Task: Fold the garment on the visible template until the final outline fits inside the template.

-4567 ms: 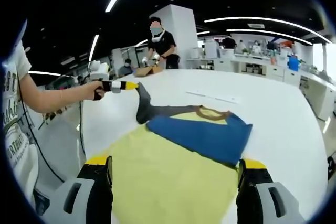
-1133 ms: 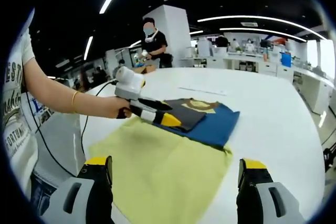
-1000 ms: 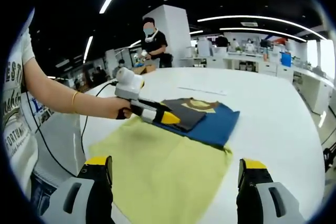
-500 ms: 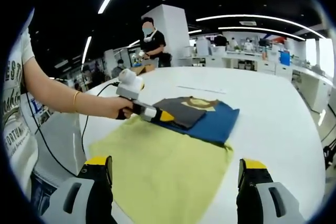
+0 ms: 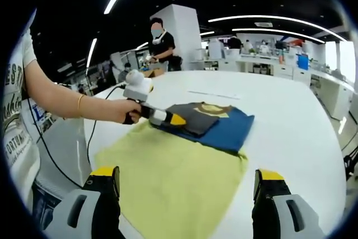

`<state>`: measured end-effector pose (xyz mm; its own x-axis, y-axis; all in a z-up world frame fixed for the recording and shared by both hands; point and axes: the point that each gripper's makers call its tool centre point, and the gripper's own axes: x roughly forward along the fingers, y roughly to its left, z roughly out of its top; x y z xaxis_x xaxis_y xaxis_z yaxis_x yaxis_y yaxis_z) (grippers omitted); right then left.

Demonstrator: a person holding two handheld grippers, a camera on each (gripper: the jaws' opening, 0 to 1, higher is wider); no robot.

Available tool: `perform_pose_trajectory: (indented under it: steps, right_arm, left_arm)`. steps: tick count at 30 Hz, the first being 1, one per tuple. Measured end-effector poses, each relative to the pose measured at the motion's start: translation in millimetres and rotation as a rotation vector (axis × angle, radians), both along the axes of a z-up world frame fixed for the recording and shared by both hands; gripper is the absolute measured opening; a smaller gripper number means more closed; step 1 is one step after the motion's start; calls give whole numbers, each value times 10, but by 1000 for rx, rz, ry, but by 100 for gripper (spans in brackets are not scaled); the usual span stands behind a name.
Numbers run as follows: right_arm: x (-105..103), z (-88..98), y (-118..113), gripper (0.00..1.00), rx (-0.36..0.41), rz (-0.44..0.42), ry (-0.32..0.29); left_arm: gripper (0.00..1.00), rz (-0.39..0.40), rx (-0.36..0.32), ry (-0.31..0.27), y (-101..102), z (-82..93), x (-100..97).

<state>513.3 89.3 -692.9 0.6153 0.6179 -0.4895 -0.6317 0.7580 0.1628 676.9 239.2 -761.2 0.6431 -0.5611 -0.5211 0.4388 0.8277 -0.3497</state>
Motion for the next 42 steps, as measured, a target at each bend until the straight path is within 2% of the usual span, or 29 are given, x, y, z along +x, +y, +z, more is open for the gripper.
perform_pose_trajectory:
  steps: [11, 18, 34, 42]
  right_arm:
    - [-15, -12, 6, 99, -5, 6, 3]
    - [-23, -29, -17, 99, -9, -1, 6]
    - [-41, -74, -106, 99, -18, -24, 13]
    - [-54, -93, -130, 99, -17, -30, 15]
  left_arm:
    - [1, -61, -84, -47, -431, 294, 36]
    - [1, -134, -101, -69, -769, 410, 18]
    - [1, -207, -110, -21, -1232, 285, -12]
    - [1, -248, -83, 4, -1358, 171, -87]
